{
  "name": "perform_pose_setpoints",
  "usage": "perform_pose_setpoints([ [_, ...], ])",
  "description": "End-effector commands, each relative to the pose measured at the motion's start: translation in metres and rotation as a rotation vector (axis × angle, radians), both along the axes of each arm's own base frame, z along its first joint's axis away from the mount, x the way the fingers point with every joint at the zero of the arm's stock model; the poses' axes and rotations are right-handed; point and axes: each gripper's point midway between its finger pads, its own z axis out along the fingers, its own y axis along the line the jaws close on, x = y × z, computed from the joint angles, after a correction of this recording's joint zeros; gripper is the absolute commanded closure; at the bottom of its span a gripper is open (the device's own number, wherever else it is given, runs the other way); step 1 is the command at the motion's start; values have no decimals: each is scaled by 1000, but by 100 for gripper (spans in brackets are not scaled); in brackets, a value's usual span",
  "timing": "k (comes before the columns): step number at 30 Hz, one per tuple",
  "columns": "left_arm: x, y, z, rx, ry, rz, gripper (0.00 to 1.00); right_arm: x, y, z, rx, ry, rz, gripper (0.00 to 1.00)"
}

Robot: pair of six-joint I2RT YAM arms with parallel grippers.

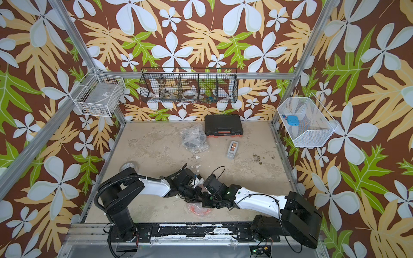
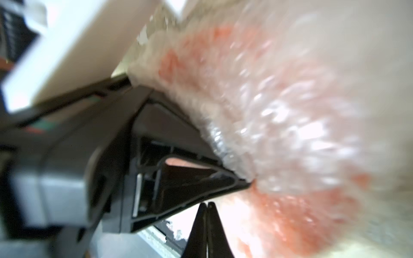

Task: Wrap dinner plates in bubble wrap
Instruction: Wrap the plate in the bubble wrap, then pull the tape from the tape cutter.

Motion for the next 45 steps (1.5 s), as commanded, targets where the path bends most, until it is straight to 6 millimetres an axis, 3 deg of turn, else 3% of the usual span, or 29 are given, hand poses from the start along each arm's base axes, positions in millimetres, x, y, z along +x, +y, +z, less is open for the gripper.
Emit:
perform_pose_setpoints([
  [1,4,14,1,87,11,42,78,7,-16,-6,-52,-31,-49,100],
  [5,19,3,37,29,-51,38,63,11,-31,-18,-52,-3,-88,100],
  [8,24,-2,57,11,-84,27,58,11,-36,-27,-60,12,-93,100],
  [12,26,2,67,35,-106,35,55,11,-40,-35,-66,35,-100,100],
  [13,24,7,63,59,-104,43,56,11,-39,-35,-63,34,-100,100],
  [19,-1,19,25,85,-21,38,87,11,-36,-34,-50,42,-96,100],
  [26,-10,36,-33,224,30,10,91,20,-38,-11,-46,3,-98,100],
  [27,-11,40,-39,247,31,9,91,23,-41,-6,-48,-7,-99,92],
  [29,-13,46,-45,268,38,5,91,37,-50,13,-36,-49,-115,72],
  [31,-14,50,-48,281,38,10,91,56,-59,33,11,-95,-132,64],
  [36,-12,56,-47,297,23,15,91,121,-100,76,212,-219,-218,53],
  [40,-11,56,-44,289,15,19,91,184,-151,105,365,-341,-301,48],
  [43,-10,56,-42,284,12,20,91,229,-189,106,359,-361,-351,50],
  [45,-10,56,-41,280,13,20,91,254,-204,98,370,-335,-382,52],
])
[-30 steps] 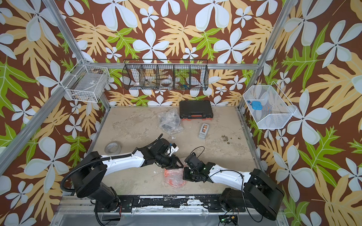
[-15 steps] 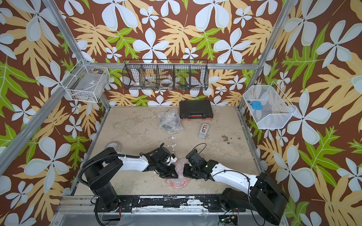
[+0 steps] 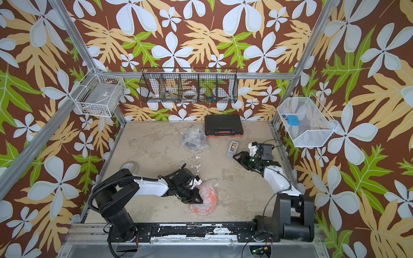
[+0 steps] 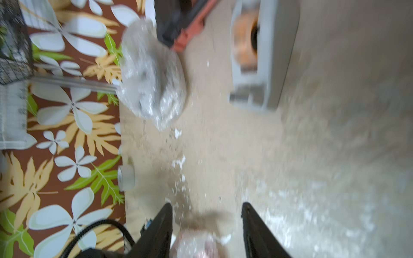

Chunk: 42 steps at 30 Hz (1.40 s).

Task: Wrap dinner plates in bubble wrap
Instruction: Pull the tape from the tape cutter.

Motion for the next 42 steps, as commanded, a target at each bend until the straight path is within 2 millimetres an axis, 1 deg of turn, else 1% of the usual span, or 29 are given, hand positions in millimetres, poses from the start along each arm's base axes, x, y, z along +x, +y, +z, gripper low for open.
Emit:
perform_pose_setpoints([
  [1,-5,37,-34,221,15,58,91,30,-8,5,52,-70,59,52],
  [3,-5,38,-33,217,15,58,91,47,-12,1,58,-86,43,52],
  [5,-6,38,-33,212,20,59,91,60,-13,-9,78,-78,40,52],
  [8,-8,38,-32,209,26,61,91,71,-10,-28,101,-42,60,54],
  [12,-7,37,-30,201,30,65,91,73,1,-46,100,-11,109,54],
  [19,-9,37,-32,203,40,68,91,71,7,-74,98,46,118,56],
  [22,-10,38,-32,204,43,68,91,72,12,-81,100,58,126,57],
  [27,-9,38,-32,201,44,72,91,70,28,-89,128,74,163,60],
  [30,-9,38,-31,200,43,73,91,69,26,-95,117,94,147,61],
  [33,-10,39,-31,199,44,76,91,69,26,-100,125,104,140,65],
  [37,-10,40,-31,200,46,77,91,68,22,-105,103,119,123,76],
  [42,-10,39,-31,199,46,78,91,70,17,-99,79,104,110,89],
])
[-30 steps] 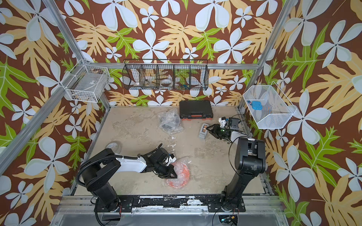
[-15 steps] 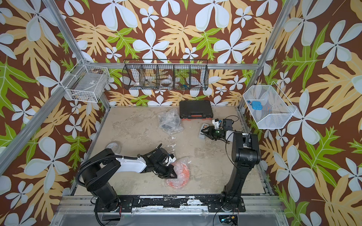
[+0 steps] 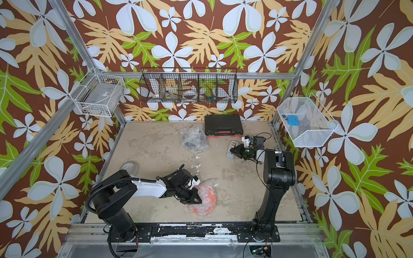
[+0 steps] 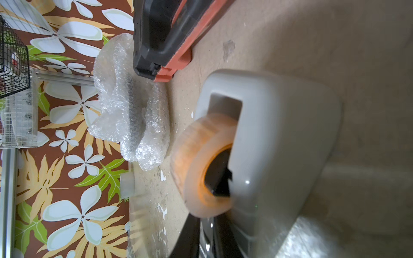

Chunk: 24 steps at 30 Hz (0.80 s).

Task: Wrap dinner plates in bubble wrap
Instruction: Pull the tape from the tape cutter.

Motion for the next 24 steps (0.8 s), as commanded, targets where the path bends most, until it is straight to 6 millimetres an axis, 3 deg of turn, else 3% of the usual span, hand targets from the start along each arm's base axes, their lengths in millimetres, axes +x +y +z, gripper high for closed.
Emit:
perform_pose_setpoints([
  [1,-9,34,-31,198,51,50,91,-10,-2,-11,-27,77,-17,90],
  [7,-9,34,-31,198,51,50,91,-9,-2,-7,-21,67,-11,100],
  [10,-9,33,-30,195,53,50,91,-8,-1,-2,-13,57,-7,100],
  [15,-7,33,-29,193,49,56,91,-10,5,27,32,4,-1,100],
  [20,-5,33,-28,189,48,58,91,-36,23,40,67,15,22,100],
  [24,-5,33,-28,189,46,56,91,-77,34,34,95,59,30,100],
])
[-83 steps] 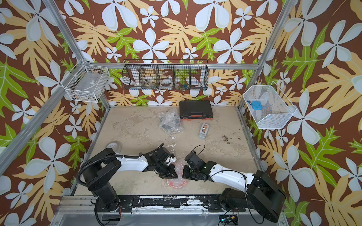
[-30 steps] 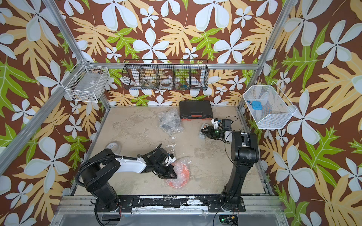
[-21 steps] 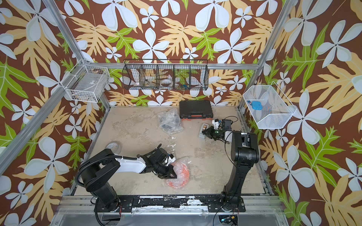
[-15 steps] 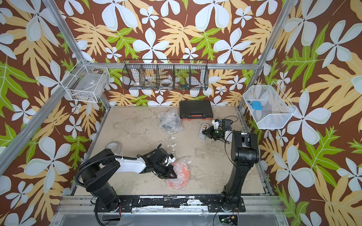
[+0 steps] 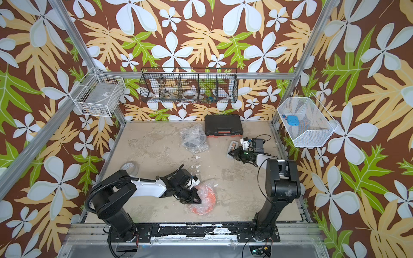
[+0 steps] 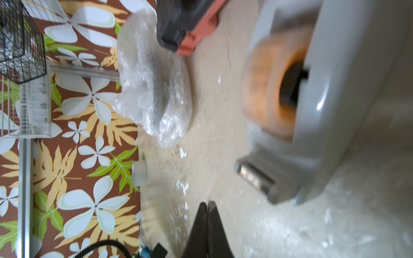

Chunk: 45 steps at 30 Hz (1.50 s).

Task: Wrap dinner plates in bubble wrap
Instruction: Pull the tape from the tape cutter, then tear off the tape using the Tape Cutter.

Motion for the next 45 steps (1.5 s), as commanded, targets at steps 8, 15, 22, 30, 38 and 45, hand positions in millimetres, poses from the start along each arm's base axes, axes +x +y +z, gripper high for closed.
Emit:
perform_pose_setpoints([
  [8,-9,34,-31,185,40,41,91,-90,30,-14,98,93,62,100],
  [15,-11,38,-35,193,50,48,91,-121,32,-69,67,244,79,100],
  [22,-10,38,-36,194,53,52,91,-142,29,-53,38,235,68,74],
  [30,-11,38,-35,198,52,41,91,-52,-28,2,-79,-62,-84,50],
  [38,-11,39,-36,199,56,44,91,14,-26,-12,-53,-151,-30,52],
  [45,-11,38,-36,197,58,47,91,22,-12,-30,-40,-138,6,55],
])
